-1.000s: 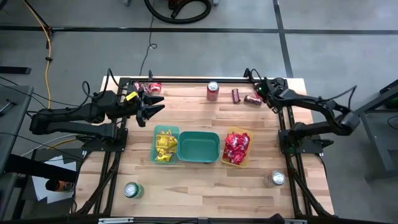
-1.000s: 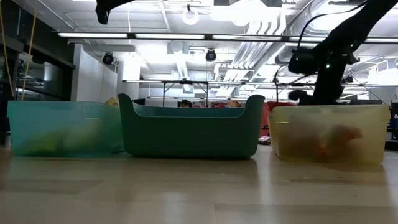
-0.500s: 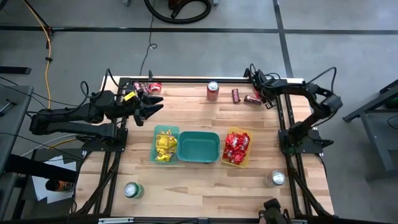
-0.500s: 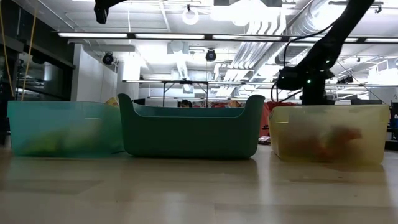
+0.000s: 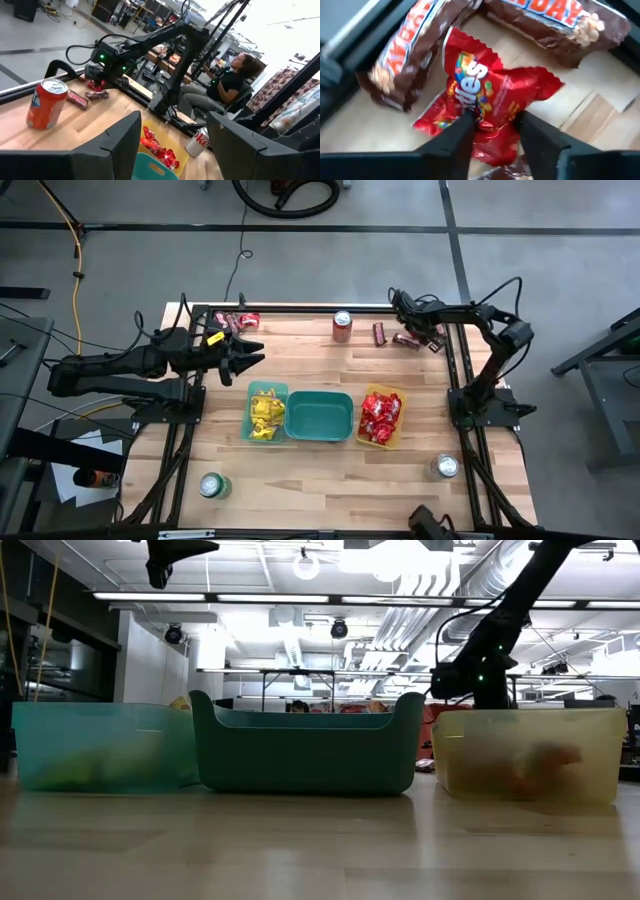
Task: Sort candy
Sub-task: Put the red candy into the yellow bin
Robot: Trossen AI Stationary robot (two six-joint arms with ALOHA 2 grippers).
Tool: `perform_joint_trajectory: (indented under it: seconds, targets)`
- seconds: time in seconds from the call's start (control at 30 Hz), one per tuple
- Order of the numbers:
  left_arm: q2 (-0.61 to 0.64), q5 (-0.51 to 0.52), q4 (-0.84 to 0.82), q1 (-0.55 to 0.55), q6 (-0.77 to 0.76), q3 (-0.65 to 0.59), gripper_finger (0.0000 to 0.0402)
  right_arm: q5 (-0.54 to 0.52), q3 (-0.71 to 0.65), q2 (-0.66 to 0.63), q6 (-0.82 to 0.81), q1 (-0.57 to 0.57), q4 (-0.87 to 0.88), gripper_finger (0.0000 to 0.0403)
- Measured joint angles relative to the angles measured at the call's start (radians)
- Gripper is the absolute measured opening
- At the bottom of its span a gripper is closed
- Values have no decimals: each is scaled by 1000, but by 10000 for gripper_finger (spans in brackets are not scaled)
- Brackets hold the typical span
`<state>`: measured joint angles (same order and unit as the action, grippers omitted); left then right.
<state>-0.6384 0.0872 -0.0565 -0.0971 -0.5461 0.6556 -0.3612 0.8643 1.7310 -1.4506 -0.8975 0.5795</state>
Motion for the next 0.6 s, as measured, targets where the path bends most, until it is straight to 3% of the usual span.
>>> perform_joint_trajectory:
  seconds: [0.2,0.4,0.6]
  targets:
    - [3,0,1,-1,0,0,213,10,-6,-56,218,39,137,20]
    - [5,22,13,-1,29,0,213,-55,-7,-233,436,56,194,13]
    - [4,59,61,-1,100,0,213,-78,-7,-516,641,109,185,3]
